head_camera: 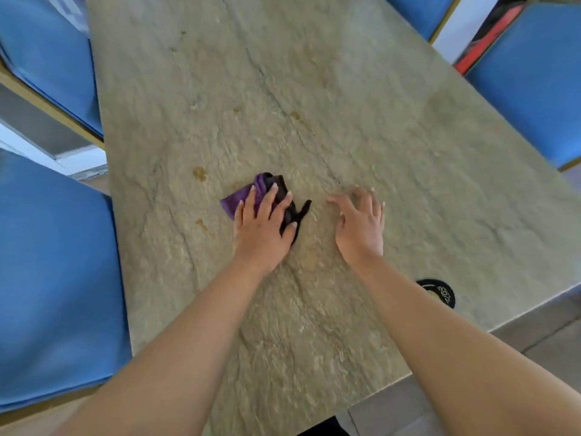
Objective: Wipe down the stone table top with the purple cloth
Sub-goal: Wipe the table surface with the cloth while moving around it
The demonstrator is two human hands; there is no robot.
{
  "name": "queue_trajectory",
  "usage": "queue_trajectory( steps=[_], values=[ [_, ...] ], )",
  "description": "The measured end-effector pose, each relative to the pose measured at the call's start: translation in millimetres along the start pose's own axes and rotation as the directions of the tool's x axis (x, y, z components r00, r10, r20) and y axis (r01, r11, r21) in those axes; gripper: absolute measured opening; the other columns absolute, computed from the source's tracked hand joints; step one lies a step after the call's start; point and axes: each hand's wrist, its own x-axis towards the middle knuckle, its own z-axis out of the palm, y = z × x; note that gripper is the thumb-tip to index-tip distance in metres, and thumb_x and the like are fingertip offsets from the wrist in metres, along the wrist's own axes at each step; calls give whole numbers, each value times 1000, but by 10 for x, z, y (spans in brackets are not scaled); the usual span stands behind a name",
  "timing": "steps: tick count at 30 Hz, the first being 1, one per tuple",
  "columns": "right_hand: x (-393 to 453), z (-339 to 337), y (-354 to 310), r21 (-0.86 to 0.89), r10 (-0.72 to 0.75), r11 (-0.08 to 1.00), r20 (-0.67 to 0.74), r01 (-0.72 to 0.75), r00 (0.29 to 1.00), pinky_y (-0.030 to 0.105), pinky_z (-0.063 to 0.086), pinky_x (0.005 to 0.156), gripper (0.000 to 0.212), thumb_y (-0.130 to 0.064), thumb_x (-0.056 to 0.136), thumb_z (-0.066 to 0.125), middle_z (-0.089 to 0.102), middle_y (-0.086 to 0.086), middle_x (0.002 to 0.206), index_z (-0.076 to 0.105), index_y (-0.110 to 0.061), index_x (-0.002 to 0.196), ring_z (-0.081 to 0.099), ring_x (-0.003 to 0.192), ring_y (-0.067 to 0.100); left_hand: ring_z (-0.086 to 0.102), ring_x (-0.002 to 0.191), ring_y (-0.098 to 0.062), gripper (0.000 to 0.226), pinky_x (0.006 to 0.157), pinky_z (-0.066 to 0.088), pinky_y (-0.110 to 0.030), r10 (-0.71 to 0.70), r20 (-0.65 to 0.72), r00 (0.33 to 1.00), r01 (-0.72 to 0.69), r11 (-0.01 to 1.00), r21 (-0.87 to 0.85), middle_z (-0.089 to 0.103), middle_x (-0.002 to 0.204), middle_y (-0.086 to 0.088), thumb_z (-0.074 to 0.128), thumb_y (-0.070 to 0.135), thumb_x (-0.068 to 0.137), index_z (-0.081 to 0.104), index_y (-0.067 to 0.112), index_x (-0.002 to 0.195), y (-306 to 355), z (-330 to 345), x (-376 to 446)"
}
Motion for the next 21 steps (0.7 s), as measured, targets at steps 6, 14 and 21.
queue_trajectory(
  steps=[6,14,21],
  values=[
    [252,-72,199,-15,2,1000,-14,-2,1000,48,-5,119,44,-13,95,36,26,13,153,43,-27,136,4,147,29,0,150,-15,53,121,-1,-40,629,129,767,-631,776,-29,15,159,19,40,56,95,28,47,146,-169,92,-157],
    [262,-23,238,4,-35,999,-73,36,997,49,-2,120,51,-1,89,42,31,14,149,43,-17,138,10,147,29,-3,149,-24,60,119,-6,-46,145,88,986,-144,989,-11,9,160,15,29,63,90,21,46,147,169,48,839],
    [280,-76,319,328,40,945,-92,-8,995,42,6,121,46,4,92,36,40,7,147,50,-10,134,15,146,19,1,149,-18,58,120,-1,-41,543,139,828,-537,839,-83,18,158,19,32,57,87,33,43,144,265,113,478]
  ],
)
